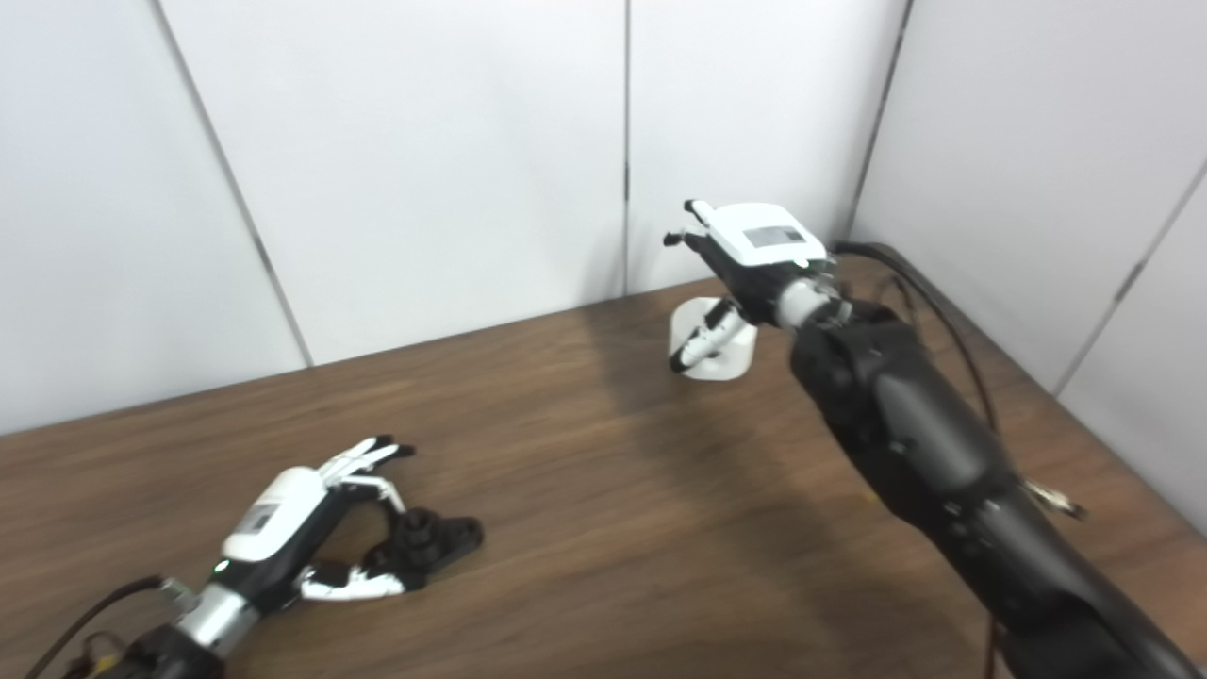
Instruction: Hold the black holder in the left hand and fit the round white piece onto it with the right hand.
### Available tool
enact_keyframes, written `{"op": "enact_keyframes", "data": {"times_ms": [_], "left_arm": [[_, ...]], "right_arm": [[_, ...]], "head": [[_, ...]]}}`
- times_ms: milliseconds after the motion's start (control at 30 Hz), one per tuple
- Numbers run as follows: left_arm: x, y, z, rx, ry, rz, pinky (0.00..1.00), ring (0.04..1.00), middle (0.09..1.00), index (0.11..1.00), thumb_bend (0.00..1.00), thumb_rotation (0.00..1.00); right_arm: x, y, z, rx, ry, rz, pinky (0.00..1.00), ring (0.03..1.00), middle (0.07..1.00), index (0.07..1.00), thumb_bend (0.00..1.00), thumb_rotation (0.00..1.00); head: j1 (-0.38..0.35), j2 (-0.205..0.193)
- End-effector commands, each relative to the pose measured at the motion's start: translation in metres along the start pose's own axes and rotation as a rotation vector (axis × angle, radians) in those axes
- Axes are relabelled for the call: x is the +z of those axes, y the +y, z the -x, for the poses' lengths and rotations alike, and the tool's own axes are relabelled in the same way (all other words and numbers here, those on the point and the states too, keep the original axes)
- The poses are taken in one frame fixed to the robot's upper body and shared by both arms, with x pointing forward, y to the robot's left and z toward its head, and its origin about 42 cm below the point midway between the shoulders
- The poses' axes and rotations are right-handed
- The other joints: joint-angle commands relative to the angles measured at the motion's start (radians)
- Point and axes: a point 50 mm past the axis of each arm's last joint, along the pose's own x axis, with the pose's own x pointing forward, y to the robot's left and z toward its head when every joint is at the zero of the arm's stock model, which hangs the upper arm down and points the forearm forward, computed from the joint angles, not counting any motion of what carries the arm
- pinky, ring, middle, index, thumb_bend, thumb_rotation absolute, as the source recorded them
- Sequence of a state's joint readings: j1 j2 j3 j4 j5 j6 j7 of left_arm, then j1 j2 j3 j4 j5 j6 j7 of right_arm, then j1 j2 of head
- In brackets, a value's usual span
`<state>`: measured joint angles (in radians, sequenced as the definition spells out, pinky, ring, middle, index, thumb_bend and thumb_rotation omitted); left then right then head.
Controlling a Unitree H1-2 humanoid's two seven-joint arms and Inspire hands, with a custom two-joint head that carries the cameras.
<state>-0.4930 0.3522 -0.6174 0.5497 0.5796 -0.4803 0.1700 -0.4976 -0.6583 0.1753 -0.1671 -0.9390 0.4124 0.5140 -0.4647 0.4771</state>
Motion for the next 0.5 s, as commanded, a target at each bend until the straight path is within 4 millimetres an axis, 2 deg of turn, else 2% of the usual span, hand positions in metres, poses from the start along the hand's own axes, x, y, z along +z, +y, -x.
{"op": "enact_keyframes", "data": {"times_ms": [0,300,467], "left_arm": [[-0.016,-0.047,0.045,-0.179,0.092,-0.002,0.93,0.966,0.903,0.487,0.52,0.07],[-0.021,-0.05,0.051,-0.185,0.103,0.013,0.94,0.964,0.906,0.487,0.52,0.07],[-0.021,-0.051,0.052,-0.184,0.104,0.016,0.94,0.964,0.907,0.487,0.52,0.07]], "right_arm": [[-0.005,-0.028,-0.007,-0.074,0.028,0.04,0.82,0.983,1.0,0.888,0.99,0.32],[-0.016,-0.029,-0.023,-0.065,0.077,0.042,0.85,0.997,1.0,0.904,1.0,0.3],[-0.024,-0.025,-0.03,-0.039,0.109,0.041,0.86,0.995,1.0,0.913,1.0,0.33]], "head": [[-0.004,0.0],[-0.027,-0.015],[-0.022,-0.019]]}}
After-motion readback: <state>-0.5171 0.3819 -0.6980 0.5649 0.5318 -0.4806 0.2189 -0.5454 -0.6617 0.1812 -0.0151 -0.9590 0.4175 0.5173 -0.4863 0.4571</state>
